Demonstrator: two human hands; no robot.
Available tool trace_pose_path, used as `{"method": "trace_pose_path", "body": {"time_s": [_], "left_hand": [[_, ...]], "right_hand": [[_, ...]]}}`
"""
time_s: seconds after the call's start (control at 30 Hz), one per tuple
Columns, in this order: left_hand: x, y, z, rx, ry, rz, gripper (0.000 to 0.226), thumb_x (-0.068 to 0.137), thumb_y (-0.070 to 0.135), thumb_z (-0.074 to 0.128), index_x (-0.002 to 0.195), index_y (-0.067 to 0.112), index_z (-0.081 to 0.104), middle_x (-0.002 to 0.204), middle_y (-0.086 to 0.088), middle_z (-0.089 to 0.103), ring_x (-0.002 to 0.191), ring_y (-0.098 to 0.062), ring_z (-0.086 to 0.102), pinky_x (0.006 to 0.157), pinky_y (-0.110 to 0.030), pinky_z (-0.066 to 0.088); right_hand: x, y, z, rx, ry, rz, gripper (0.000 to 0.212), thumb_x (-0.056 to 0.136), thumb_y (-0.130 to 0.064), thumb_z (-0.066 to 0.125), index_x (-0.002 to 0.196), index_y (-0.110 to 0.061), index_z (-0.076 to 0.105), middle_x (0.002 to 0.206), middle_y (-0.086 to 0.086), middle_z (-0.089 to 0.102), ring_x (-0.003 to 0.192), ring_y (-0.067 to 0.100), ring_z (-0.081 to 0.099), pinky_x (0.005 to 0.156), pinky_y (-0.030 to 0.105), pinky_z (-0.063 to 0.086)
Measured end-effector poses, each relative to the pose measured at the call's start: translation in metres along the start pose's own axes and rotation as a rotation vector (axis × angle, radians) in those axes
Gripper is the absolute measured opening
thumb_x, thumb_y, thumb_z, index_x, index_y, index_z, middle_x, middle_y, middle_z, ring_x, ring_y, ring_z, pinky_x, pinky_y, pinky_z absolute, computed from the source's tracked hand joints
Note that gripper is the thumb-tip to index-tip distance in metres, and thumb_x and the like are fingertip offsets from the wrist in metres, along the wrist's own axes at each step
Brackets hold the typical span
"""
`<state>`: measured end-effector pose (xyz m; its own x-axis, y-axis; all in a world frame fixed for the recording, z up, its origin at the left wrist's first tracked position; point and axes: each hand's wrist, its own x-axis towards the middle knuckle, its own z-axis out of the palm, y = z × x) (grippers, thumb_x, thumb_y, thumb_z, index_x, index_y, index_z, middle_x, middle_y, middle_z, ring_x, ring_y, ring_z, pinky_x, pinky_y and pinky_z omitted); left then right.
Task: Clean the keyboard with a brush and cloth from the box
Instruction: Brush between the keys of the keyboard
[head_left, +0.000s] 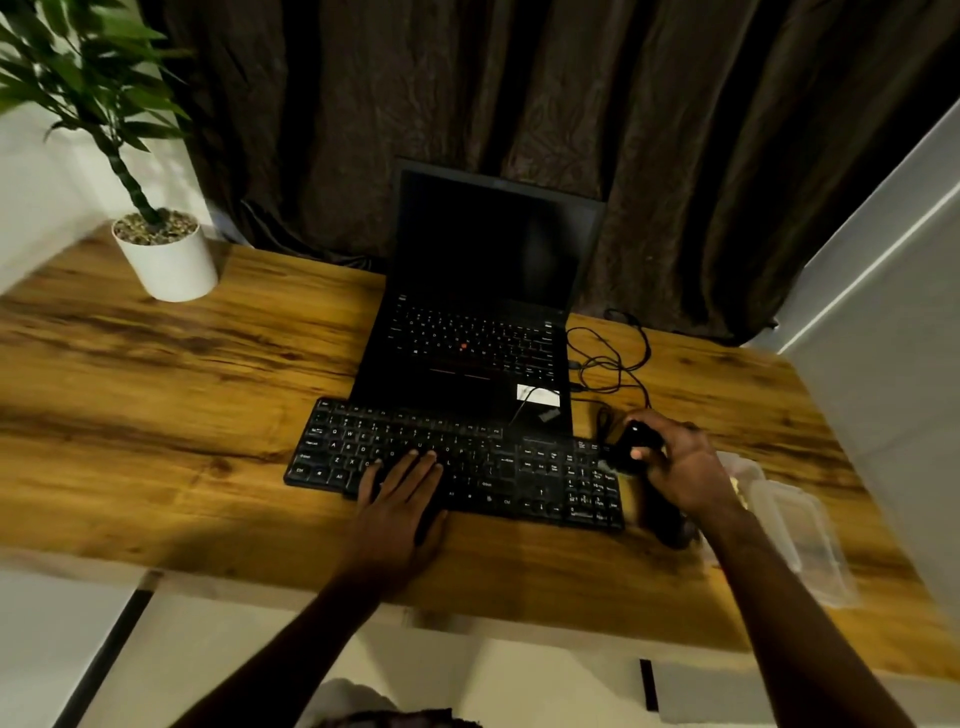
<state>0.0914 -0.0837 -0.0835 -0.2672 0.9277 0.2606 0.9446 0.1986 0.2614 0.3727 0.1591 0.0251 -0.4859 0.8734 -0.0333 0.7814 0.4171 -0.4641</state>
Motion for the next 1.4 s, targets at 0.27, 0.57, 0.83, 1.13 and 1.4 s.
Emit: {"method": "trace_pose_path", "body": {"time_s": [0.27,0.57,0.83,1.13,1.4], "left_hand": [[-0.001,0.001,0.001,-0.005,-0.005,-0.002,0.061,0.099,0.055,0.029,0.144,0.017,0.047,0.152,-0.001,0.043,0.144,-0.019,0.033,0.117,-0.052,0.016],[0.0,0.0,0.002,0.018,-0.024,-0.012,0.061,0.099,0.054,0.027,0.143,0.017,0.049,0.152,-0.001,0.045,0.143,-0.019,0.035,0.115,-0.053,0.018],[0.0,0.001,0.0,-0.003,-0.02,-0.016,0.063,0.1,0.057,0.024,0.143,0.018,0.047,0.152,-0.002,0.044,0.143,-0.019,0.034,0.117,-0.051,0.013],[0.0,0.001,-0.001,0.015,-0.013,-0.009,0.062,0.1,0.056,0.023,0.141,0.018,0.05,0.152,-0.001,0.044,0.143,-0.018,0.035,0.116,-0.05,0.015],[0.001,0.001,0.0,0.011,0.003,-0.01,0.059,0.098,0.054,0.031,0.14,0.018,0.052,0.149,-0.001,0.048,0.141,-0.019,0.036,0.115,-0.051,0.017]], "right_hand": [[-0.009,-0.053,0.009,0.131,-0.022,-0.116,0.047,0.093,-0.016,0.063,0.123,-0.05,0.055,0.116,0.003,0.055,0.106,0.025,0.056,0.08,0.045,0.06],[-0.013,-0.001,-0.007,0.016,0.02,-0.069,0.048,0.088,-0.036,0.058,0.119,-0.069,0.043,0.119,0.012,0.064,0.107,0.033,0.06,0.09,0.051,0.055],[-0.017,-0.051,0.013,0.091,-0.019,-0.137,0.045,0.096,-0.013,0.062,0.13,-0.042,0.055,0.114,0.004,0.054,0.096,0.014,0.053,0.061,0.019,0.048],[0.001,0.01,0.005,-0.028,-0.02,0.002,0.058,0.089,-0.034,0.061,0.131,-0.067,0.038,0.123,0.012,0.058,0.112,0.034,0.056,0.094,0.056,0.052],[-0.012,-0.057,0.016,0.111,-0.02,-0.08,0.045,0.095,-0.017,0.063,0.129,-0.045,0.054,0.113,0.003,0.048,0.104,0.024,0.055,0.074,0.045,0.061]]}}
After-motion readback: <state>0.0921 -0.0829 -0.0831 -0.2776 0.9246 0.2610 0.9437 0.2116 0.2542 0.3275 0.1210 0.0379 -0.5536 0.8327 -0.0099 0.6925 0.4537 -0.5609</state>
